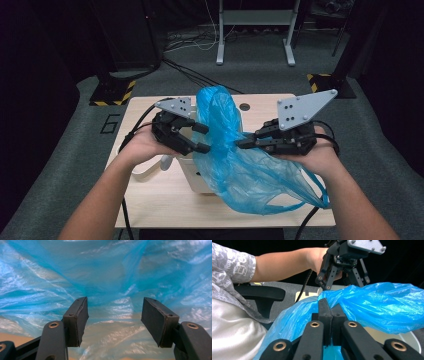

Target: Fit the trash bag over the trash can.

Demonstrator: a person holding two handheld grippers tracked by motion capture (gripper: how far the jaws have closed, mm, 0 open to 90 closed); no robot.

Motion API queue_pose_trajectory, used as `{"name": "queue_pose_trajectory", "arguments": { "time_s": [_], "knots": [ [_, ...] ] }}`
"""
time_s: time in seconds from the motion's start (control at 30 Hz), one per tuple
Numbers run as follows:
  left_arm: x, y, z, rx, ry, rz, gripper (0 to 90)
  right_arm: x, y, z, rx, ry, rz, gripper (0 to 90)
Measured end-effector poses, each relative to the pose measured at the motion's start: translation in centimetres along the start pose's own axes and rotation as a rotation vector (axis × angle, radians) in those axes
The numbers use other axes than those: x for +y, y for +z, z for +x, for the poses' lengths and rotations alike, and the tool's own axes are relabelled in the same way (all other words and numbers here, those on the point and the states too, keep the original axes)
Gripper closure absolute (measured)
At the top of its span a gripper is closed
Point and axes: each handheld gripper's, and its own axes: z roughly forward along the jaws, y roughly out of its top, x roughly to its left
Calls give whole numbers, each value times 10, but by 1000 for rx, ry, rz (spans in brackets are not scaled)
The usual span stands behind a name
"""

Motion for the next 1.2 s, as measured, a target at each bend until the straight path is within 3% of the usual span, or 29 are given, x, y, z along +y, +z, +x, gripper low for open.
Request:
{"name": "queue_pose_trajectory", "arguments": {
  "time_s": [0.3,0.5,0.8,0.97,1.2],
  "knots": [
    [13,-12,-31,-16,65,-8,376,11,-12,10,-12,-27,-31,897],
    [10,-6,-35,-48,67,-9,375,12,-10,12,-8,-24,-36,897],
    [-3,-7,-8,-13,-1,-22,367,-7,-1,-8,-11,37,-8,897],
    [-5,-24,2,21,-16,-53,362,-18,2,-14,-7,62,-4,897],
    [2,-51,27,118,-51,-104,348,-22,1,-11,-2,63,6,897]
  ]
}}
